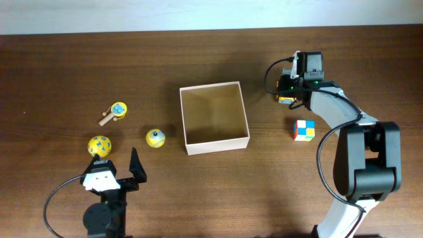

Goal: Pack container
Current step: 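Close the right gripper on the truck's grey body and lift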

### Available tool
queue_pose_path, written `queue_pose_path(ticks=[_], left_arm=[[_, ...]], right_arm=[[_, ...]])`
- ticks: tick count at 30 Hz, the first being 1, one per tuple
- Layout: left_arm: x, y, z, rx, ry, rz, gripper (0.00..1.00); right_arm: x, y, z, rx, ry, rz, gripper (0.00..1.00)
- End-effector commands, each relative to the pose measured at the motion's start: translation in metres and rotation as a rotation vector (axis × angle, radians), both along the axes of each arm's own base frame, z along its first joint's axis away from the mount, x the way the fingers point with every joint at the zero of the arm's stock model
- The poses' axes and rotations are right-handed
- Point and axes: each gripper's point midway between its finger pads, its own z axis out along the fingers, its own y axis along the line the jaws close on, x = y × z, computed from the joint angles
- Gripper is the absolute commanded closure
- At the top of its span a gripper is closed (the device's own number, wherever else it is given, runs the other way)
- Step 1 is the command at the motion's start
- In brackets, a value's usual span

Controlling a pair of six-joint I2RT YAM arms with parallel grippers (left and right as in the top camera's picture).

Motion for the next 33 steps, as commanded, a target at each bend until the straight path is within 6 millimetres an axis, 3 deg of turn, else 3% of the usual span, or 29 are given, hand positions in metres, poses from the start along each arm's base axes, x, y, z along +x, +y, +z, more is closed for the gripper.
queue_pose_path(ticks=[1,4,15,21,25,33], left_arm=[[0.0,-0.001,-0.001,0.015,-0.004,-0.009,0.01],[0.0,-0.001,-0.001,0.015,-0.004,-0.009,0.01],[0.0,-0.001,-0.001,0.015,-0.004,-0.009,0.01],[0.0,-0.001,-0.001,0.015,-0.004,-0.009,0.01],[0.0,-0.001,-0.001,0.015,-0.004,-0.009,0.01],[0.0,-0.001,-0.001,0.015,-0.004,-0.009,0.01]], right_arm=[[-0.001,-0.004,-0.002,-0.001,0.013,-0.011,0.67],[0.0,-0.004,0.008,-0.001,-0.005,-0.012,0.67],[0.003,-0.004,0.072,0.002,-0.103,-0.012,0.69],[0.001,-0.002,0.085,0.007,-0.107,-0.007,0.69],[-0.001,0.012,0.098,0.054,-0.11,0.038,0.76],[-0.007,0.052,0.149,0.079,-0.147,0.134,0.75]])
